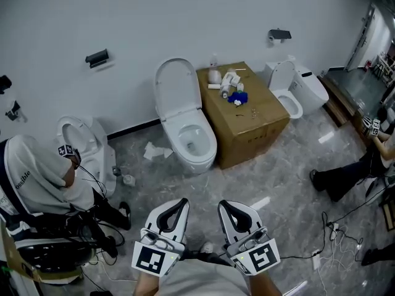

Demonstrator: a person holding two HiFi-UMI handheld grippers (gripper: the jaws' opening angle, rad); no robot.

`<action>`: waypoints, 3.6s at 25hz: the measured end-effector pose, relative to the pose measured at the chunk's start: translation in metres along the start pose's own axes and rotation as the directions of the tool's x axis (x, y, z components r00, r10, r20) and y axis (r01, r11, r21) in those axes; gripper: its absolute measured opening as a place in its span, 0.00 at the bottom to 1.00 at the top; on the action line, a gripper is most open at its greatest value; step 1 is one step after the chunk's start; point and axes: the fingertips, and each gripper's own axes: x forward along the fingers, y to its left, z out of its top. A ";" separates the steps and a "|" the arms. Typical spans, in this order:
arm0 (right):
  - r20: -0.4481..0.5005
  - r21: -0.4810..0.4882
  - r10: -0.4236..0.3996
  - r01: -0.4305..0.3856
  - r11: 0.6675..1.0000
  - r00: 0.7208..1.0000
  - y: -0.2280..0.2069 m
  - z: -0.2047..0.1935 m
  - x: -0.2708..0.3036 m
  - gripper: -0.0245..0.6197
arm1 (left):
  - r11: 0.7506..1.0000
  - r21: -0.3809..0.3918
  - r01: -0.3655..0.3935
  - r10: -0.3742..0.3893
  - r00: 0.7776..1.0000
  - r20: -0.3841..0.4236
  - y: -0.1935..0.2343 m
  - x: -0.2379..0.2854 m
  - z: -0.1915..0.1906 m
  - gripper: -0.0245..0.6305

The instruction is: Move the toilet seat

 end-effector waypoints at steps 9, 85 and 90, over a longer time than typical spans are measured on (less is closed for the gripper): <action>-0.031 -0.003 -0.041 0.041 0.999 0.999 -0.029 -0.015 0.041 0.06 | 0.999 -0.047 0.028 -0.030 0.999 -0.045 0.028 0.034 -0.021 0.05; -0.182 0.031 -0.008 0.014 0.999 0.983 -0.308 -0.139 0.446 0.06 | 0.985 -0.173 0.016 -0.031 0.996 -0.084 0.342 0.410 -0.150 0.05; -0.245 0.018 -0.042 0.048 0.999 0.969 -0.323 -0.168 0.472 0.06 | 0.977 -0.212 0.032 -0.057 0.992 -0.113 0.369 0.429 -0.183 0.05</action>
